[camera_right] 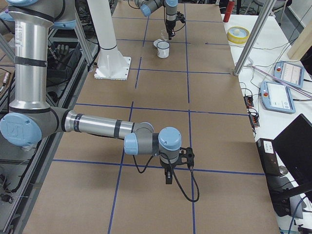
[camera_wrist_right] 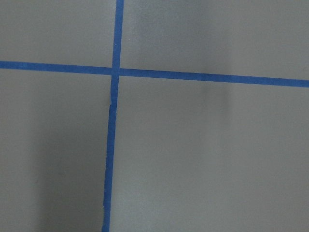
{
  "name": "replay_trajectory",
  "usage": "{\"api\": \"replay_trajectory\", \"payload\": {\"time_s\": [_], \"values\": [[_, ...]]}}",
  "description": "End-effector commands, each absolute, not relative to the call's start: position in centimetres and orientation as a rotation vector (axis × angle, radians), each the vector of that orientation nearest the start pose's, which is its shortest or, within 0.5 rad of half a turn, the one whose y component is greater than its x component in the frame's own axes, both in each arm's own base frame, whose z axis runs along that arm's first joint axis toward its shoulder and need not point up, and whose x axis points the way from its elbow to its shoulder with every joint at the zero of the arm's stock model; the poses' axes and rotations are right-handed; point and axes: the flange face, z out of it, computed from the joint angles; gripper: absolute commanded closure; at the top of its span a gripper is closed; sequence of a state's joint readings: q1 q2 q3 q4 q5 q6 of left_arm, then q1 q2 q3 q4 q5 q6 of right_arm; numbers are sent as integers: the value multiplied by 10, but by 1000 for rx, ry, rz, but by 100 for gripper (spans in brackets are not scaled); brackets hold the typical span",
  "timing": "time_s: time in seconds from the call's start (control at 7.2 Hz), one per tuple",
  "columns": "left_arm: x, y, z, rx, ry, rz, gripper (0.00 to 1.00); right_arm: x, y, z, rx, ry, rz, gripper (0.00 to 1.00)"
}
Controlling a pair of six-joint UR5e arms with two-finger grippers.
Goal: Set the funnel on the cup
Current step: 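Lower the funnel into the mug's opening with the left gripper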
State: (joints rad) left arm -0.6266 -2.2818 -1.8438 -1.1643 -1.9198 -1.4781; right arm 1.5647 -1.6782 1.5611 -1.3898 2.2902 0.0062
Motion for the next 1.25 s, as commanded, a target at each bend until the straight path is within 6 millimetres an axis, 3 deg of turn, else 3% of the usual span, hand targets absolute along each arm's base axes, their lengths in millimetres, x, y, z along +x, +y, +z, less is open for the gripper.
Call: {"api": "replay_trajectory", "payload": {"time_s": [0.0,0.83,0.97,1.11], "values": [[486,-443,203,-125,663,-370,100,65,-449,699,57,-720,-23,0],[492,-426,211,-135,660,-345,100,65,-449,700,56,-720,-23,0],[492,-426,211,-135,660,-345,97,65,-449,700,56,-720,-23,0],[493,-426,210,-134,665,-349,74,65,-449,700,56,-720,-23,0]]}}
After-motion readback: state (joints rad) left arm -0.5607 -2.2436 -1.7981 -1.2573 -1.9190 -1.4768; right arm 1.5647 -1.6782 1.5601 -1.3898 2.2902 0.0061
